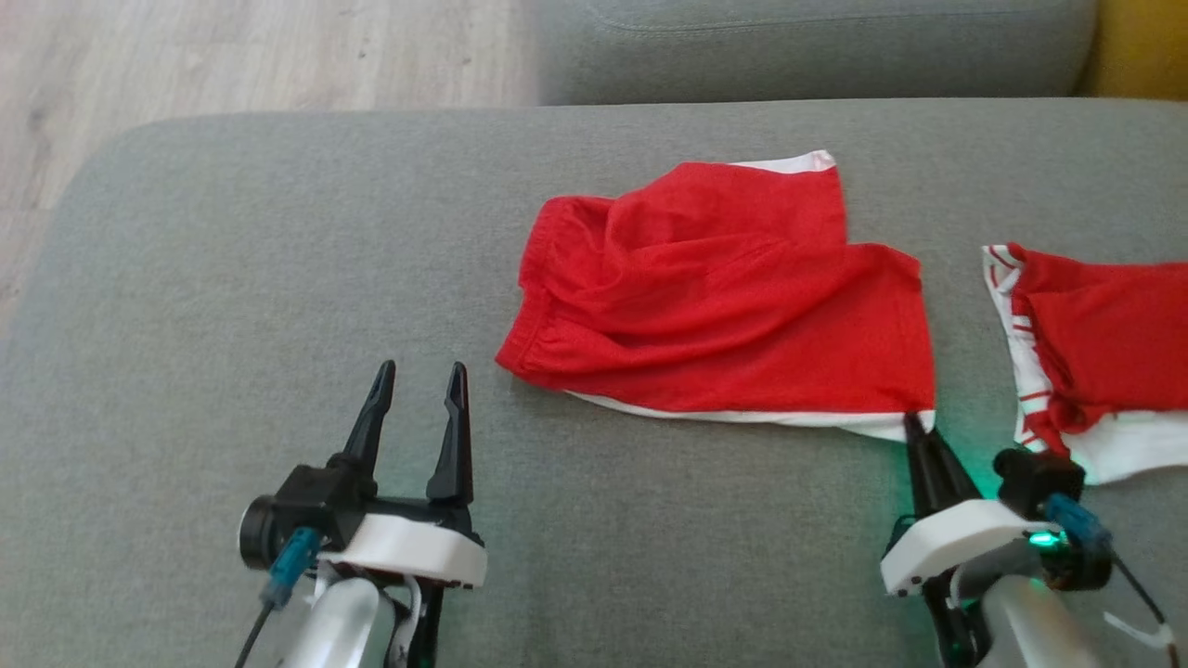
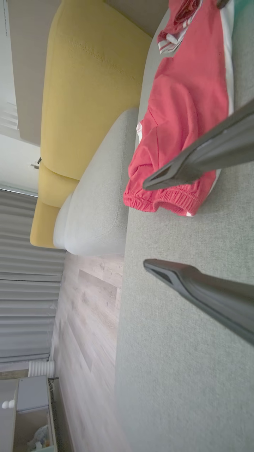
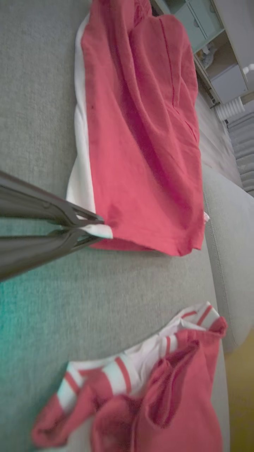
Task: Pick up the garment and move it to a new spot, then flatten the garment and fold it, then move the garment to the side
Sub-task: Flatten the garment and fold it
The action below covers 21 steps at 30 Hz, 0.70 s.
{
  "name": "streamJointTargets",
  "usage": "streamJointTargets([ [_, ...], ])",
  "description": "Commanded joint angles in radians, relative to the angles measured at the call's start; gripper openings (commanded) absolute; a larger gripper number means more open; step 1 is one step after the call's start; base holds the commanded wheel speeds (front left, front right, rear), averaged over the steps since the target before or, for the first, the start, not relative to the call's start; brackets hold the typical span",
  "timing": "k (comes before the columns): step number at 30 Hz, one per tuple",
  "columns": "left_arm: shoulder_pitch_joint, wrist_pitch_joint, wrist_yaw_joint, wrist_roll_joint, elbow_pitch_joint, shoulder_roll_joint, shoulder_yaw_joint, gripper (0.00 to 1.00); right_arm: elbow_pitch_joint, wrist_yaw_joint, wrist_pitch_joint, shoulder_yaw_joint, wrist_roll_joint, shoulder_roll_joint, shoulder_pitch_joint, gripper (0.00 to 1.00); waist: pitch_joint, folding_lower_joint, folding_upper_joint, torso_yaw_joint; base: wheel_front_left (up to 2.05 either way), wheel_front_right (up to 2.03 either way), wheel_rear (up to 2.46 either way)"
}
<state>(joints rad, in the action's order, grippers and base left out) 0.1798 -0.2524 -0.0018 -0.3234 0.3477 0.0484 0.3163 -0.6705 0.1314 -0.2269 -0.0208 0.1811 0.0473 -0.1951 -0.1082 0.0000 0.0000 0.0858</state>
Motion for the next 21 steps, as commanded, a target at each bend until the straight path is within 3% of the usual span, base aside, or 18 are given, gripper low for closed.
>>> streamJointTargets([
  [1, 0.036, -0.009, -0.006, 0.009, -0.033, 0.002, -0.039, 1.0, 0.032, -0.001, -0.012, -0.015, -0.011, 0.003, -0.03, 0.0, 0.0, 0.0, 0.0, -0.008, 0.0, 0.0, 0.0],
  [7, 0.052, -0.009, -0.032, 0.039, -0.011, 0.002, -0.048, 1.0, 0.049, -0.001, -0.004, 0.07, -0.041, 0.003, -0.025, 0.0, -0.008, 0.0, 0.0, -0.035, 0.0, 0.0, 0.0],
  [12, 0.076, -0.009, -0.067, 0.068, 0.044, 0.008, -0.029, 1.0, 0.063, -0.001, 0.01, 0.075, -0.04, 0.003, -0.033, 0.0, -0.022, 0.0, 0.0, -0.055, 0.0, 0.0, 0.0],
  [21, 0.175, 0.01, -0.123, 0.14, 0.224, 0.07, 0.142, 1.0, 0.08, -0.001, 0.024, 0.054, -0.028, 0.003, -0.046, 0.0, -0.058, 0.0, 0.0, -0.069, 0.0, 0.0, 0.0],
])
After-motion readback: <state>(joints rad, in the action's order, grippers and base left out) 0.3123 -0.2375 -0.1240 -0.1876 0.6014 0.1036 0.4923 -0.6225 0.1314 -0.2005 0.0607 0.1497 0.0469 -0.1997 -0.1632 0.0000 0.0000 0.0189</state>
